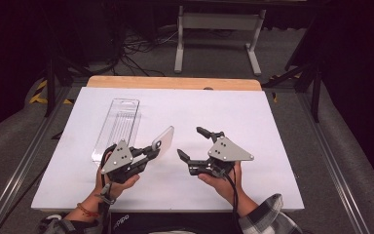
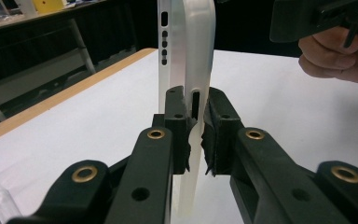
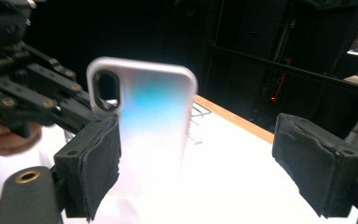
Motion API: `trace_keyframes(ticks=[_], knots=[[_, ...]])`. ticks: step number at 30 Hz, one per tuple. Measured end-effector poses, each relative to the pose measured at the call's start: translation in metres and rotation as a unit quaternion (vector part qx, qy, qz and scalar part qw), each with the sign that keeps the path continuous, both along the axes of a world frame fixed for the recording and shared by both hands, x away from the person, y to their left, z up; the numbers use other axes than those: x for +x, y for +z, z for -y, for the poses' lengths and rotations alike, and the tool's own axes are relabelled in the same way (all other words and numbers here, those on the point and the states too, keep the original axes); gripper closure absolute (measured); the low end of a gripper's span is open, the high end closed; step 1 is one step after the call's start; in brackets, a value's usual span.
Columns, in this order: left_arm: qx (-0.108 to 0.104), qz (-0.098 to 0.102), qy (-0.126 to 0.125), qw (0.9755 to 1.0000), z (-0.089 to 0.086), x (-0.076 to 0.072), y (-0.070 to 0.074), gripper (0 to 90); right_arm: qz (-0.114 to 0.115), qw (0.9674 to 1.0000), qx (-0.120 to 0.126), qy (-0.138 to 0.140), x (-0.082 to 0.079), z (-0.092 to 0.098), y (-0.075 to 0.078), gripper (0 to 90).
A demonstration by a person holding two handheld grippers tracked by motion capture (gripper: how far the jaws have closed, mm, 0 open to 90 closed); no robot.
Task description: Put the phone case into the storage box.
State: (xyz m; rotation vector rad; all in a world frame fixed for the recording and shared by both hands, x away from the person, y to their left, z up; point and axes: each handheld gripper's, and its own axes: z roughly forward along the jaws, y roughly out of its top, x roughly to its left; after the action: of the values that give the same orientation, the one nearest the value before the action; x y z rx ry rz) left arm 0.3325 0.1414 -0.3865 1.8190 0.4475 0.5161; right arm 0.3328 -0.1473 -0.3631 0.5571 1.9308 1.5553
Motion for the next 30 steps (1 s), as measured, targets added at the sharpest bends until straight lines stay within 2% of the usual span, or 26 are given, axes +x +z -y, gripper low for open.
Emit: trace_keyframes(ticks=[11, 14, 18, 23, 30], knots=[[0.001, 0.003, 0.0, 1.0, -0.006, 0.002, 0.003, 81.5, 0.009, 0.9993, -0.034, -0.013, -0.001, 0.01, -0.011, 16.7], [-0.003, 0.005, -0.001, 1.0, -0.007, 0.005, 0.005, 81.5, 0.001, 0.9993, -0.037, -0.01, -0.001, 0.013, -0.014, 16.3], [-0.006, 0.003, -0.005, 1.0, -0.007, 0.007, 0.006, 81.5, 0.003, 0.9987, -0.049, -0.012, -0.003, 0.016, -0.017, 16.1], [-0.007, 0.011, -0.01, 0.9999, -0.008, 0.01, 0.009, 81.5, -0.001, 0.9979, -0.061, -0.021, -0.005, 0.022, -0.021, 16.1], [-0.012, 0.01, -0.015, 0.9998, -0.008, 0.013, 0.012, 81.5, -0.01, 0.9972, -0.067, -0.033, -0.008, 0.035, -0.025, 15.4]])
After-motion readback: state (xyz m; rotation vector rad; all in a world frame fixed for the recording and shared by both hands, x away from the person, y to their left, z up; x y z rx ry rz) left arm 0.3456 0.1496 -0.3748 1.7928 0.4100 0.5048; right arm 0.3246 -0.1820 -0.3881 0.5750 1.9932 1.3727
